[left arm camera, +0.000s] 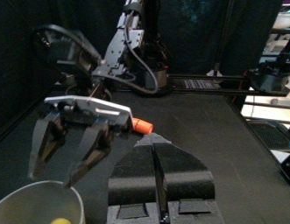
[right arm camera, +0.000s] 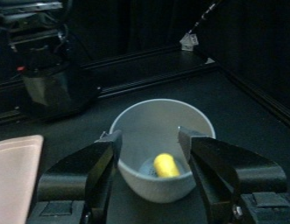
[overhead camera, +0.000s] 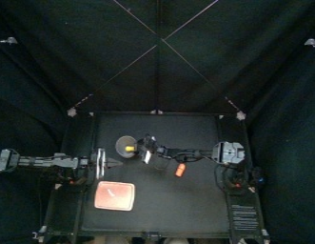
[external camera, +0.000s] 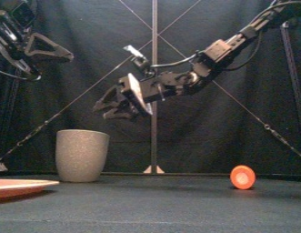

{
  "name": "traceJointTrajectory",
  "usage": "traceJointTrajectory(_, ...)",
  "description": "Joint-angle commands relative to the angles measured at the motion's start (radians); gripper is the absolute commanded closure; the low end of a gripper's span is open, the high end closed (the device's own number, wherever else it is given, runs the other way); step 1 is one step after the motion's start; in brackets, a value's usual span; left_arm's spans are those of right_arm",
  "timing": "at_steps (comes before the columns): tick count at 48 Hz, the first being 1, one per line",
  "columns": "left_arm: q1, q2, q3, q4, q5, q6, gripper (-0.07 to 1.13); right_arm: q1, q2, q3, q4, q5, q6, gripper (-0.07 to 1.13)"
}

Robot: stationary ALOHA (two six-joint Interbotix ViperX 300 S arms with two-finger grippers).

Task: Pick the yellow can then place it in the grey bowl
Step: Drop yellow can in the grey bowl and return to neutral

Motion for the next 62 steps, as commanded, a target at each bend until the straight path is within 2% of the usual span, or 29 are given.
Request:
traceJointTrajectory(1, 0.002, 0.003, -0.014, 0.000, -0.003, 0.000, 1.07, 0.052, -0.143, 0.107, -0.002, -0.064, -0.003, 0.17)
traceJointTrajectory(21, 0.028, 0.003, -0.003, 0.002, -0.003, 0.002, 1.07, 0.186, -0.476, 0.494, 0.074, -0.110, -0.002, 0.17)
traceJointTrajectory(42, 0.044, 0.003, 0.032, 0.000, -0.003, 0.002, 1.07, 0.186, -0.762, 0.726, 0.080, -0.110, -0.002, 0.17)
traceJointTrajectory(62, 0.046, 0.003, 0.032, 0.000, -0.002, 0.002, 1.07, 0.184, -0.824, 0.785, 0.080, -0.110, 0.000, 0.17)
